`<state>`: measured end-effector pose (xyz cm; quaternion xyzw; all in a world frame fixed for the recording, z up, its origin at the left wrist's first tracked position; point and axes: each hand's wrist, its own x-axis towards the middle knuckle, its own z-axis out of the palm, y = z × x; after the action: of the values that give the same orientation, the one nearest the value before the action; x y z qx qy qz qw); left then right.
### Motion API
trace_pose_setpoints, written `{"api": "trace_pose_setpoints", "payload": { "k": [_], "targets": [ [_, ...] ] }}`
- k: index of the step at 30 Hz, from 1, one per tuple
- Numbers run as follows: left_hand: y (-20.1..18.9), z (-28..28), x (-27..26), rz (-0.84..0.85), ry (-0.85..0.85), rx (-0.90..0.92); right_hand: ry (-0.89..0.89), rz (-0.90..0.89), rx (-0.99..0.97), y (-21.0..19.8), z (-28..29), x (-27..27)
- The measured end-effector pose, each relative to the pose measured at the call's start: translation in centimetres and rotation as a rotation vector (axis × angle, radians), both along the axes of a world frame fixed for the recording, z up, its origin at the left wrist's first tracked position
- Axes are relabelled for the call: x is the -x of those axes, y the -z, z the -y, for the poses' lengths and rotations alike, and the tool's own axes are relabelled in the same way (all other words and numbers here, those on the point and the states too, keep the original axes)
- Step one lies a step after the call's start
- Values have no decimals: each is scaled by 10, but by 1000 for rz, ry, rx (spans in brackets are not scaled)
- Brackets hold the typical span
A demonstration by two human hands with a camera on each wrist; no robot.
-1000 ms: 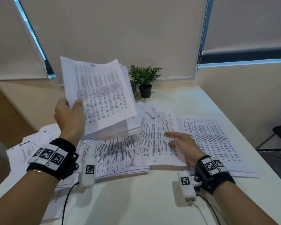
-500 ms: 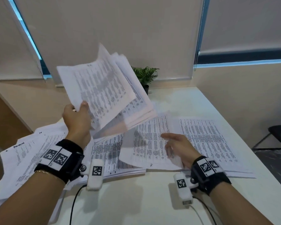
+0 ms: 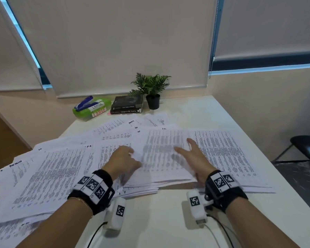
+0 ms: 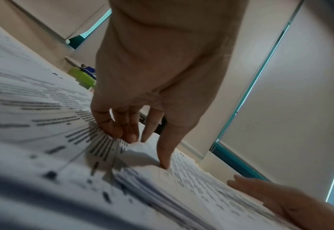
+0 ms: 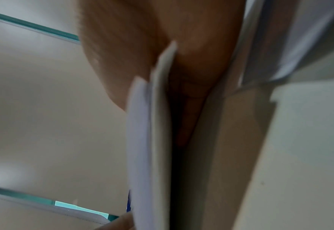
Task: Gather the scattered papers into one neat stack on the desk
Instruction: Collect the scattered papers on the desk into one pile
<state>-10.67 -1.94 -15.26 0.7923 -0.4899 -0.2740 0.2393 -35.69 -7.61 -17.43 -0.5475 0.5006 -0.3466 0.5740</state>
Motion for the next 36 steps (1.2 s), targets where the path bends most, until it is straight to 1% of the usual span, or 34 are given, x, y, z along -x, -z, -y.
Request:
{"api": "trace_pose_setpoints", "payload": {
  "k": [2, 4, 7, 9, 11, 14, 15, 16, 18, 20, 22, 23, 24, 27, 29, 36],
  "targets": [
    [1, -1, 5, -25, 62, 17, -23, -50, 36, 0, 0, 1],
    [0, -3, 10, -59, 100, 34, -50, -60, 67, 1, -1, 2],
    [-4, -7, 8, -41, 88, 50, -84, -109, 129, 1, -1, 2],
    [-4, -13, -3, 41, 49, 46, -82, -118, 185, -1, -3, 2],
    [-3, -22, -19, 141, -12, 25, -58, -80, 237, -5, -6, 3],
    [-3, -33, -43, 346, -152, -124, 7, 8, 275, -13, -9, 11],
    [-3, -37, -49, 381, -190, -169, 24, 32, 274, -17, -10, 16],
    [-5, -40, -54, 380, -229, -193, 39, 44, 274, -22, -11, 23],
    [-3, -43, -65, 291, -283, -185, 69, 27, 264, -32, -9, 40],
    [1, -42, -72, 181, -280, -118, 104, -1, 219, -39, -4, 60],
    [5, -43, -72, 91, -283, -6, 153, -33, 147, -40, 1, 81],
    [5, -44, -71, 67, -299, 30, 168, -59, 121, -40, 3, 91],
    [5, -44, -69, 78, -310, 50, 170, -101, 111, -40, 2, 100],
    [0, -45, -67, 197, -351, 116, 117, -287, 89, -39, -3, 123],
    [-4, -45, -69, 210, -371, 181, 96, -396, 77, -34, -4, 134],
    [-23, -51, -79, 265, -439, 347, 109, -649, 130, -20, 12, 154]
  ]
}}
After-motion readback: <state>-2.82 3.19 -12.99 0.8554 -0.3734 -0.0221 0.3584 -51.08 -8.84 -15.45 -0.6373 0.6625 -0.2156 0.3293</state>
